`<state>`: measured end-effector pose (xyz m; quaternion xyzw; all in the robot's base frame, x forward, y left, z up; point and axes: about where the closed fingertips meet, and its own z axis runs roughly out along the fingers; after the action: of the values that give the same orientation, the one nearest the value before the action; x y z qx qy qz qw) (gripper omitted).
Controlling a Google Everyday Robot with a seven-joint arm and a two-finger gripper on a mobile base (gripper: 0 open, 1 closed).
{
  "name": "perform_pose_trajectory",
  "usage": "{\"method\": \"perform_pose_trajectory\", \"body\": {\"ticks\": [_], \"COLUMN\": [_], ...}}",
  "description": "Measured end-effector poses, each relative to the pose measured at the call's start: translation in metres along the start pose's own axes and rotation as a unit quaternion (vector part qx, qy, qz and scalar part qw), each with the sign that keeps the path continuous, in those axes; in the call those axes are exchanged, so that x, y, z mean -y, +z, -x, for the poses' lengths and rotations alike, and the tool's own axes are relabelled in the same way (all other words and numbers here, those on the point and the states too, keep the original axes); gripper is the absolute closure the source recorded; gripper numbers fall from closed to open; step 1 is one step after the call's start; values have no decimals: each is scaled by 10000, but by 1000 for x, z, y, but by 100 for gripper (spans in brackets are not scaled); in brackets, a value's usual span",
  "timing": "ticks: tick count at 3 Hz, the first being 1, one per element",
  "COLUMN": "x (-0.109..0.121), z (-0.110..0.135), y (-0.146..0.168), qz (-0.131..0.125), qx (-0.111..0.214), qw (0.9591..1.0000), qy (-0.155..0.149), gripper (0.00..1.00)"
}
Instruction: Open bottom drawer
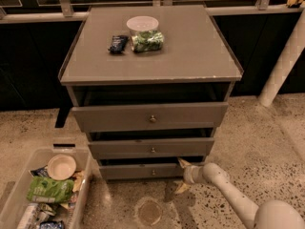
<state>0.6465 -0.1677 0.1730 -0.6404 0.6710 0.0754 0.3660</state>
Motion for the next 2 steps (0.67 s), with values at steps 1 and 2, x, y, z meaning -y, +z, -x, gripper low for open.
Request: {"method": "perform_pose_trajectory", "body": {"ticks": [1, 2], "x": [2, -18], "z": [5, -18], "y": [8, 7], "qz": [123, 172], "qx": [-715, -1066], "qw": [9950, 9899], "qy": [-684, -915], "gripper": [0, 0]}}
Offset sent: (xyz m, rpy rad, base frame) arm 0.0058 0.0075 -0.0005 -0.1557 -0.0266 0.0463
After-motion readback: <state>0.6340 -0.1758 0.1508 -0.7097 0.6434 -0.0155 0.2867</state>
